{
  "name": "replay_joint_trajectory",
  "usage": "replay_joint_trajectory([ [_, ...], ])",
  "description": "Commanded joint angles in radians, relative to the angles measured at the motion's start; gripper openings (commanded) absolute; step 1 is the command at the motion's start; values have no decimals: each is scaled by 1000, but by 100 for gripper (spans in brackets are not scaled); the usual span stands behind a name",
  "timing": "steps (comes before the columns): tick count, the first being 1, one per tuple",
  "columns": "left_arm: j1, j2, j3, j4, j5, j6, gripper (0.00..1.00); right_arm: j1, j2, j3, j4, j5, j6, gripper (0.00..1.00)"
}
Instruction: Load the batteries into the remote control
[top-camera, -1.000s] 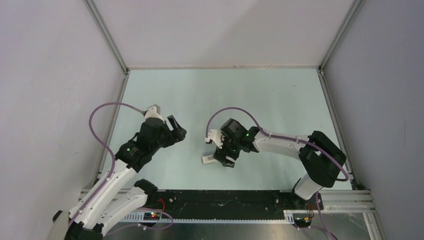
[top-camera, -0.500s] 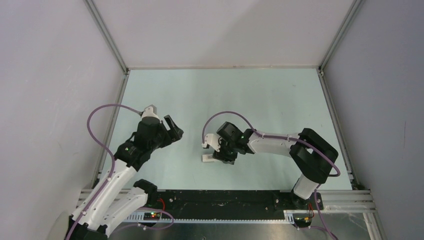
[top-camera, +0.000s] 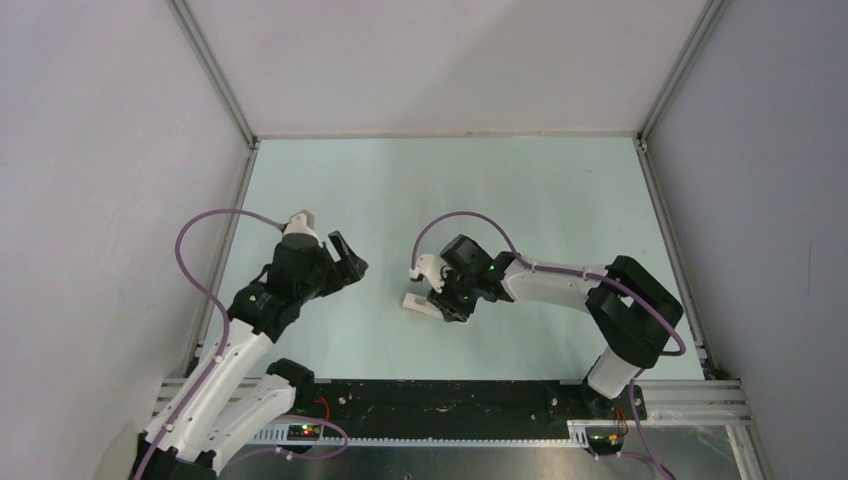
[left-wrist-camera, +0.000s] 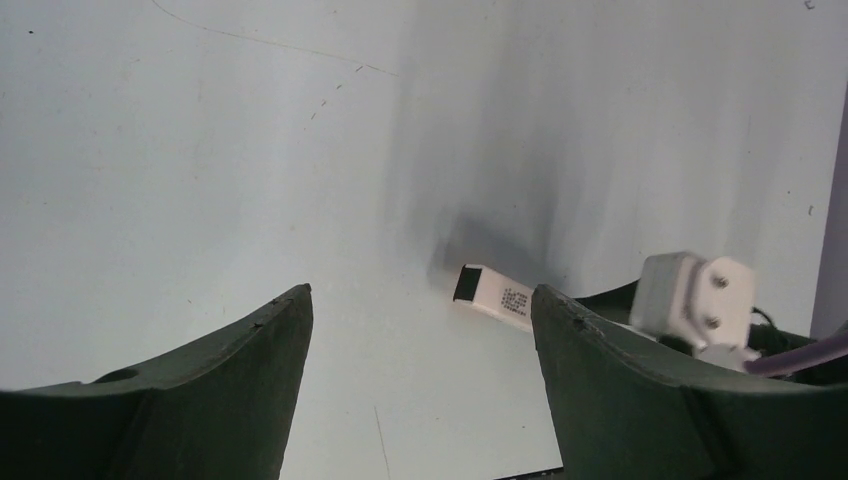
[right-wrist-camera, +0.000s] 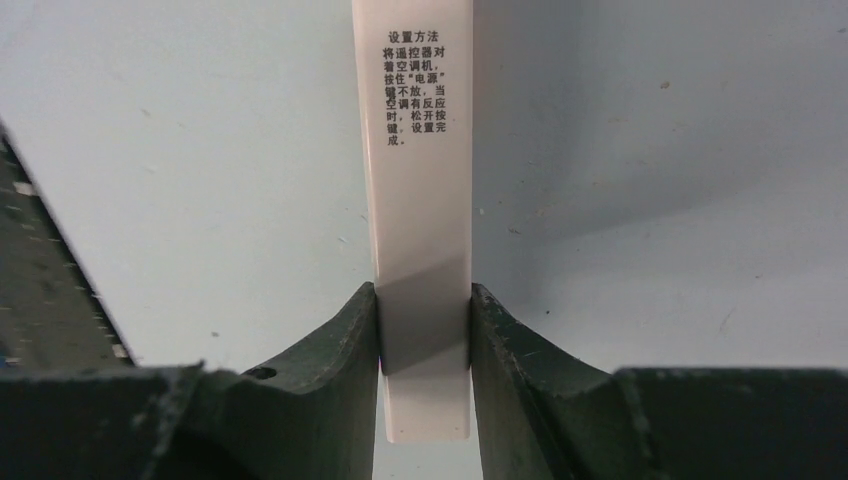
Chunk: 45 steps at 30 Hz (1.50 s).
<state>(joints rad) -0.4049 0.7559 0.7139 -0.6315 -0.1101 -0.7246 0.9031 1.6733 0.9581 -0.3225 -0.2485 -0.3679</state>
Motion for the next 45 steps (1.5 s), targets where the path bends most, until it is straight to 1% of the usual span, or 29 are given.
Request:
replay_joint_trajectory([
  [1,9,-36,-10,11,16,12,83,-56,-95,34,57,-171,169,17],
  [4,8,-66,-4,12,37,13,83,-103,-124,34,98,-298,268,16],
  [5,8,-71,4,13,53,18,84,-112,-137,34,107,-322,324,15],
  [6,8,-81,9,18,81,34,84,-131,-148,34,136,-377,349,15],
  [7,9,-87,20,23,92,56,84,-141,-152,34,155,-406,416,15],
  [8,8,-101,28,35,136,68,84,-158,-163,34,195,-463,449,15],
  [9,8,-110,43,42,159,93,85,-172,-166,34,221,-515,521,15],
  [10,8,-127,49,63,201,104,85,-179,-173,34,277,-538,557,15],
  [11,8,-139,61,75,220,123,85,-188,-176,34,314,-581,641,14],
  [12,8,-160,68,102,256,131,86,-194,-181,34,386,-598,688,14],
  [13,8,-170,80,133,272,142,86,-203,-182,34,423,-634,789,14],
  [14,8,-188,86,147,299,145,87,-206,-182,34,504,-656,839,13],
  [15,8,-203,97,181,311,146,87,-210,-180,34,590,-691,936,13],
  [18,7,-218,115,270,369,107,91,-211,-182,34,742,-733,1137,12],
  [21,7,-205,128,380,427,39,91,-208,-185,34,950,-777,1303,12],
  [22,7,-198,138,394,436,31,91,-208,-185,34,994,-782,1388,12],
  [23,6,-187,143,414,445,19,91,-206,-183,34,1077,-789,1430,12],
  [24,6,-181,154,420,446,12,91,-204,-181,34,1115,-791,1504,12],
  [27,7,-152,167,453,456,-1,91,-197,-165,34,1318,-793,1656,12],
  [30,7,-137,166,483,463,-20,90,-192,-141,34,1463,-784,1823,11],
  [31,7,-131,162,510,463,-28,87,-190,-125,34,1525,-783,1878,11],
  [32,7,-124,154,543,462,-48,86,-188,-110,34,1583,-779,1902,11],
  [33,7,-121,150,560,467,-59,84,-187,-102,34,1605,-777,1944,11],
  [35,7,-110,146,593,473,-85,83,-183,-85,34,1644,-773,1977,10],
  [42,7,-97,132,672,504,-139,83,-173,-62,34,1638,-762,1983,9],
  [44,8,-95,124,675,505,-148,80,-172,-57,34,1641,-760,1986,9],
  [45,8,-92,119,676,509,-154,77,-170,-55,34,1640,-759,1985,9],
])
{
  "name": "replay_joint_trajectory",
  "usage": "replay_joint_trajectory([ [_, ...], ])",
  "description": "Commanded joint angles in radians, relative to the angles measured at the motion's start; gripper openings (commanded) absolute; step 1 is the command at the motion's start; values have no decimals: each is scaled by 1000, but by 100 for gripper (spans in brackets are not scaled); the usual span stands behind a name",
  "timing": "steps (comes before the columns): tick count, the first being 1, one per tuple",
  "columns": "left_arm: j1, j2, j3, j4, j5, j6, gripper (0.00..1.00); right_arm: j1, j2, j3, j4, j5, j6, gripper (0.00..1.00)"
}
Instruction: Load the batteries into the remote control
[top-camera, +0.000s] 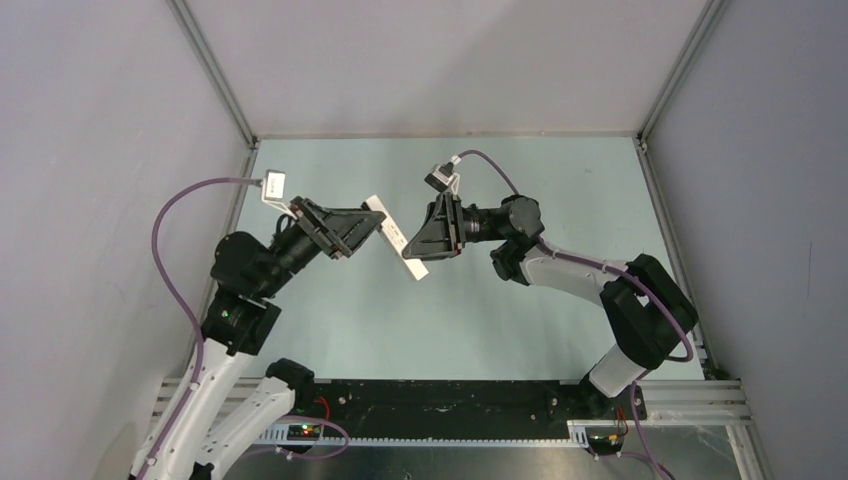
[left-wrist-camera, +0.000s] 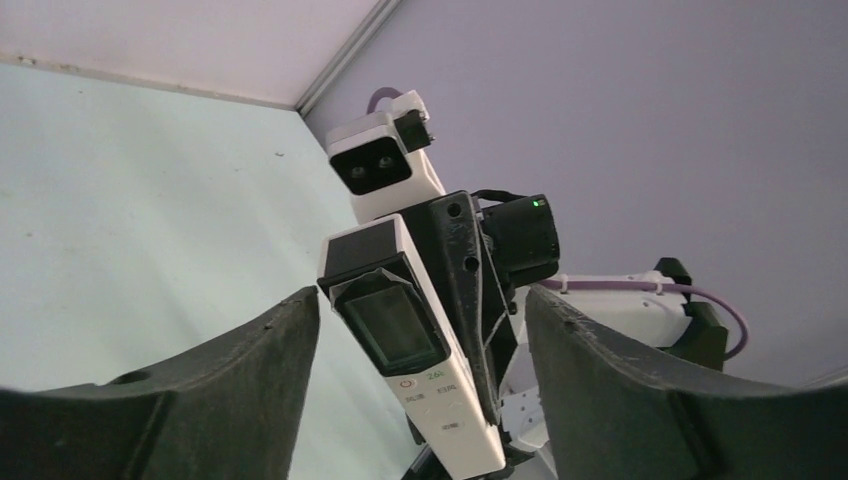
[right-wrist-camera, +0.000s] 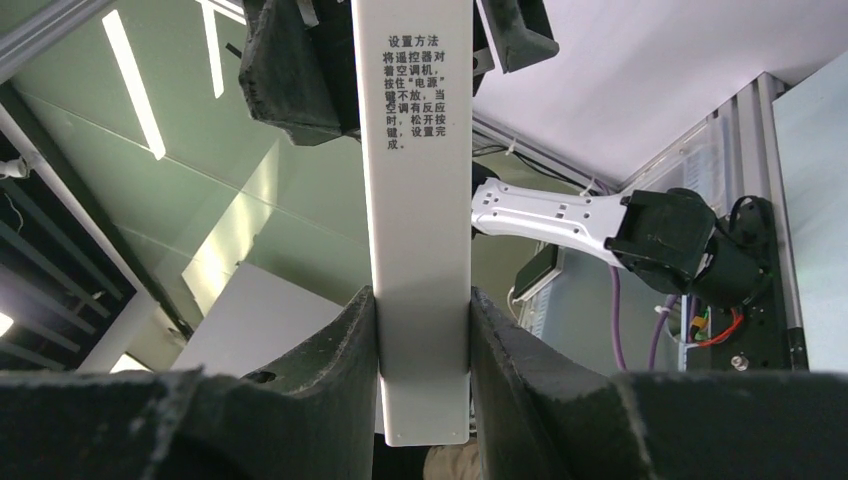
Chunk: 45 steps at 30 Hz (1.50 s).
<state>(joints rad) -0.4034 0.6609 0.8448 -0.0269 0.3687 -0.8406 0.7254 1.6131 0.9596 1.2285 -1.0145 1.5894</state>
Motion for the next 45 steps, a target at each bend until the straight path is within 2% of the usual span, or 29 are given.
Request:
replay_joint_trajectory([
  [1,5,8,-13,73,37,-41,74,10,8,33,86,6,28,9],
  [12,4,60,-33,72,59,-80,54,15,9,33,-18,13,-32,8],
  [17,4,56,-45,55,33,-65,26,14,-4,33,-127,12,-98,9],
  [18,3,55,-42,41,26,-56,22,14,-8,33,-164,9,-110,10],
  [20,4,55,-34,-2,8,-32,14,14,-19,33,-228,8,-149,19],
  [22,4,58,-18,-63,-19,1,8,13,-39,33,-316,17,-203,40],
  [23,4,57,-9,-80,-28,23,4,8,-55,33,-353,26,-253,62],
  [24,4,57,-5,-117,-48,41,3,5,-64,33,-435,32,-312,72],
  [25,4,57,0,-135,-74,54,3,-2,-86,33,-482,51,-342,92],
  [28,3,61,4,-224,-132,82,3,-26,-137,33,-751,109,-512,99],
  [30,5,73,3,-287,-178,99,4,-40,-180,33,-915,174,-624,99],
  [34,6,126,-10,-390,-267,122,6,-56,-277,33,-1269,423,-830,100],
  [39,7,243,-24,-479,-392,136,6,-59,-410,26,-1621,896,-967,99],
  [42,9,305,-29,-485,-436,147,7,-68,-492,-17,-1664,1079,-971,99],
  [45,19,403,-22,-493,-456,180,8,-99,-562,-107,-1661,1108,-943,99],
])
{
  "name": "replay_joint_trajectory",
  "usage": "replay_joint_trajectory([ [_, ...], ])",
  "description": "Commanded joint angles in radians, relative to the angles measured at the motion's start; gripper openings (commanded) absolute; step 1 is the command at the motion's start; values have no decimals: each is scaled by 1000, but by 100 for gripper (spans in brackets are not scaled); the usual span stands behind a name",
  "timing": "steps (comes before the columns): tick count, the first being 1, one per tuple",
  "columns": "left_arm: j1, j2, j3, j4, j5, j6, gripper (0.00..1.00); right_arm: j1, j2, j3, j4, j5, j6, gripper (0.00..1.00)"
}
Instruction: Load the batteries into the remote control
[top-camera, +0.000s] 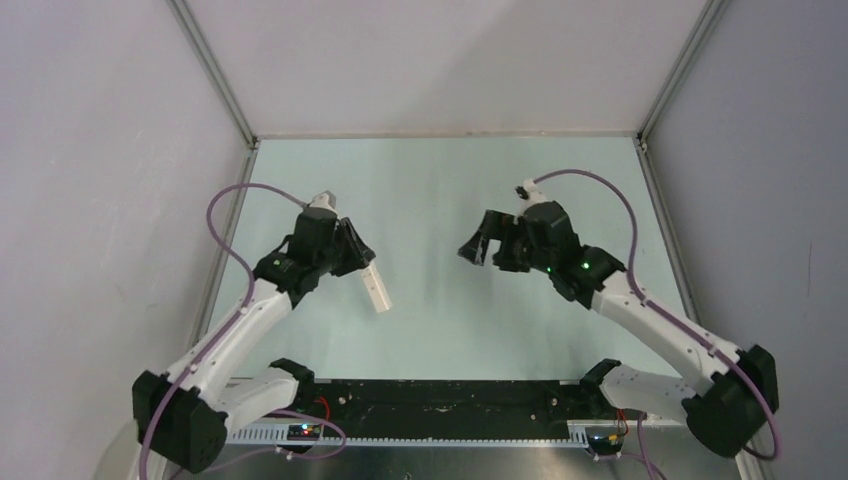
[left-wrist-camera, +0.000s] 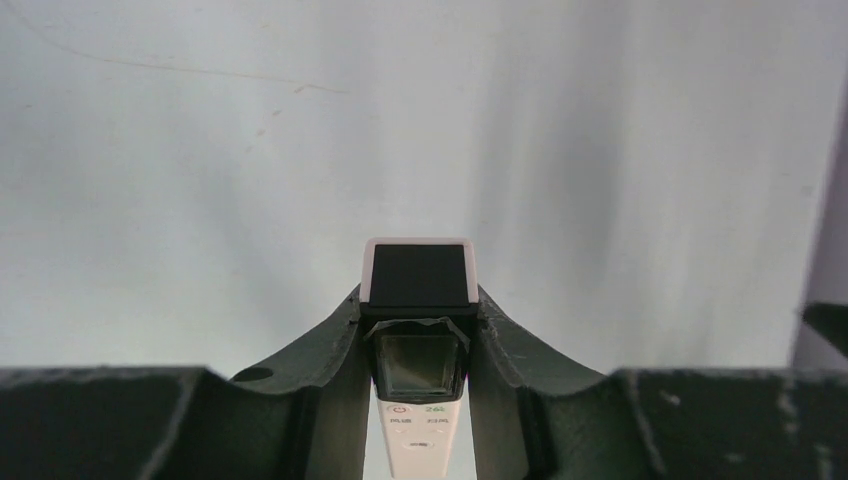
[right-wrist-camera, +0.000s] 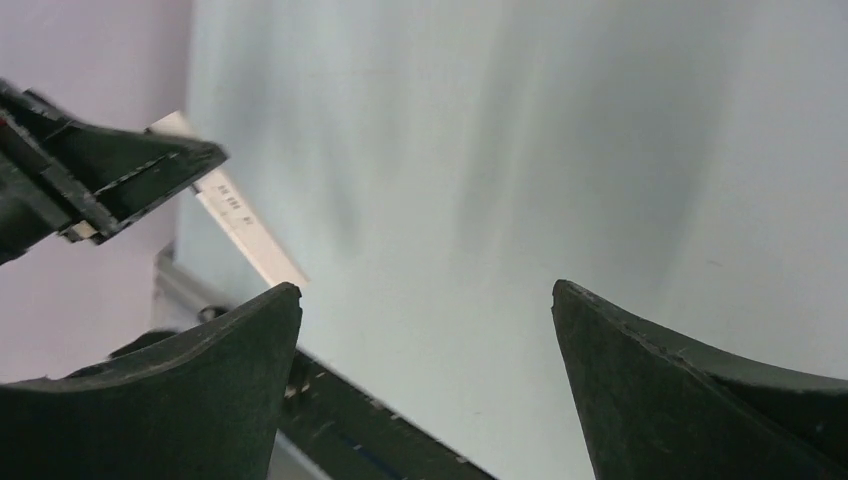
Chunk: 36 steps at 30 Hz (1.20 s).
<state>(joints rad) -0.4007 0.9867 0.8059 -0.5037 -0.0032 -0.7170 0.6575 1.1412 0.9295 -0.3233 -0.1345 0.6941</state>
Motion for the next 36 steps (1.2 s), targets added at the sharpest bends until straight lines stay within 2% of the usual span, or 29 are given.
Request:
replay_joint_trajectory([
  [1,27,98,20,-19,-83,69,8,-62,-119,-96,-99,179,-58,100],
  [5,46,230,39,-22,-86,100,11,-92,-169,-165,-79,88,-118,99],
  [13,51,412,62,-23,-123,115,21,-93,-183,-173,-113,102,-129,99],
  [15,52,425,66,-23,-131,114,27,-93,-184,-175,-121,93,-126,99],
  [18,53,442,70,-25,-140,116,43,-93,-186,-176,-128,94,-124,99],
  [20,54,457,72,-24,-136,116,51,-94,-188,-176,-133,112,-121,99],
  [24,53,491,72,-25,-134,115,60,-97,-190,-176,-156,134,-103,97],
  [29,53,481,73,-33,-150,117,68,-100,-205,-176,-184,169,-82,96],
  [32,54,423,73,-54,-162,115,74,-102,-233,-176,-191,181,-76,96],
  [36,53,297,66,-90,-166,106,90,-106,-270,-161,-218,205,-78,97],
])
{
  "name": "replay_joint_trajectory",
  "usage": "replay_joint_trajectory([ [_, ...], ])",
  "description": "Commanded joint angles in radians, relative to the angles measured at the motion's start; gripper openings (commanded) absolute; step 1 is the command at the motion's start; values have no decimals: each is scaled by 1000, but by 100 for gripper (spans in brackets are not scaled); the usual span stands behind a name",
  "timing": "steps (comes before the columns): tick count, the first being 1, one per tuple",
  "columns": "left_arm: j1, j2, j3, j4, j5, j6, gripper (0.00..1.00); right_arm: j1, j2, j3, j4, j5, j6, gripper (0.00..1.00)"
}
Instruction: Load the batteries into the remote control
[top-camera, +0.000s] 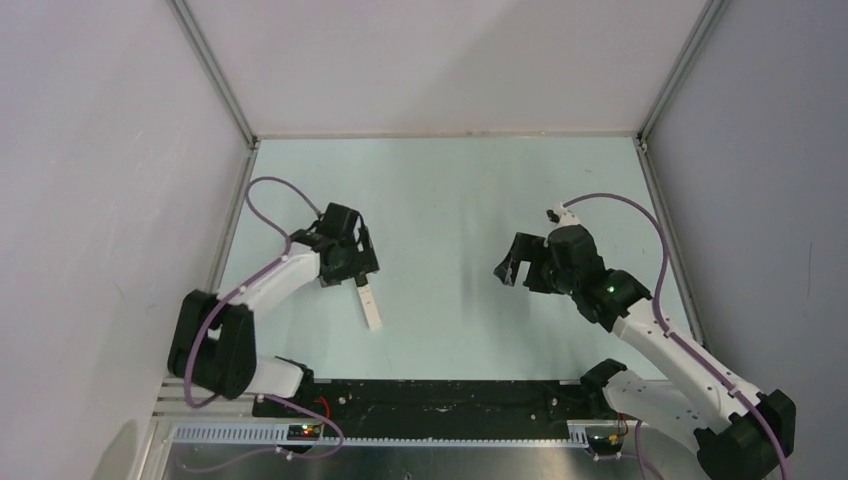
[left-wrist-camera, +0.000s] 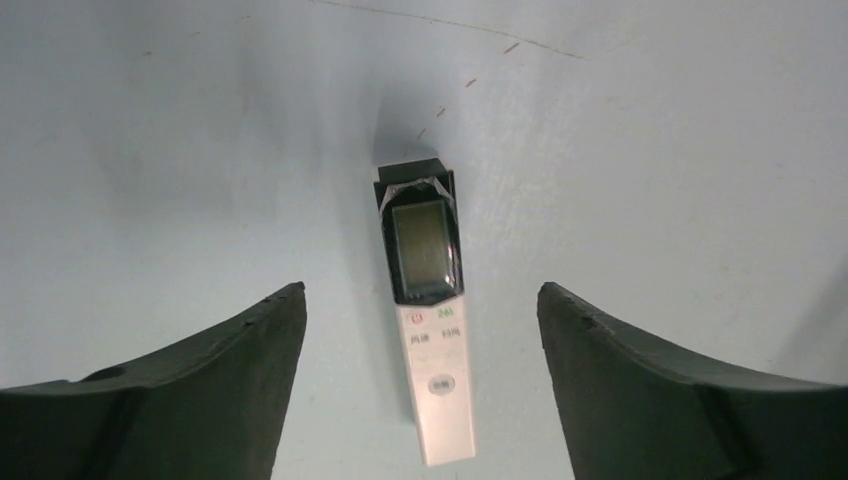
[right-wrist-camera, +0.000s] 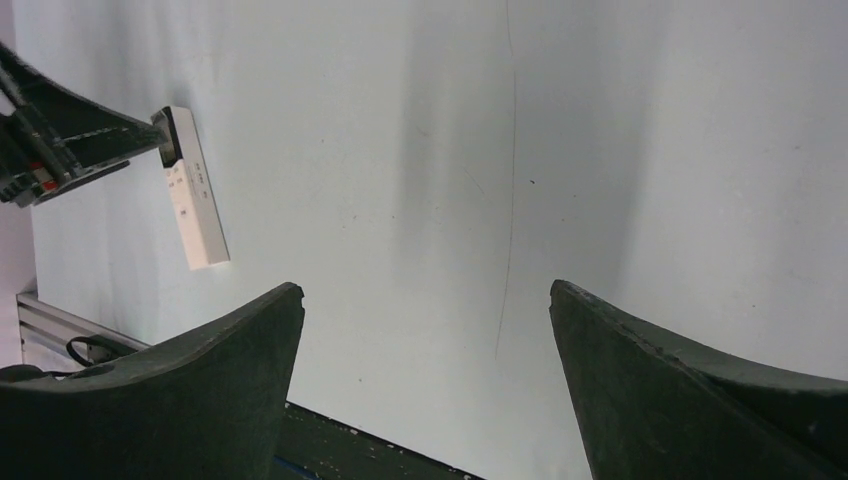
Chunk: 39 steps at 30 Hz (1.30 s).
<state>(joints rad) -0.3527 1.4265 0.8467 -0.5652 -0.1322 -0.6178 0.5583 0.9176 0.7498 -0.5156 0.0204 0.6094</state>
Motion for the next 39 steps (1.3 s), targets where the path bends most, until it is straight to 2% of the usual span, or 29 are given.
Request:
replay_joint_trajectory([
  [1,6,-196,23,-38,-32,1,96,-7,-58,25,-36,66,5,98],
  [6,6,-392,4,-94,-7,-15,100,-9,-148,85,-135,184,-4,100],
  [12,6,-718,-18,-192,-30,-33,100,-9,-304,185,-283,361,-18,100],
  [18,6,-1013,4,-249,12,82,100,-9,-486,289,-439,547,-13,99],
  [23,6,-1105,59,-295,-49,112,100,-9,-598,386,-462,643,-50,100],
  [28,6,-1176,51,-302,-136,144,100,-9,-647,442,-465,729,-80,99],
  [39,6,-1184,49,-329,-185,153,100,-9,-687,446,-494,746,-60,99],
])
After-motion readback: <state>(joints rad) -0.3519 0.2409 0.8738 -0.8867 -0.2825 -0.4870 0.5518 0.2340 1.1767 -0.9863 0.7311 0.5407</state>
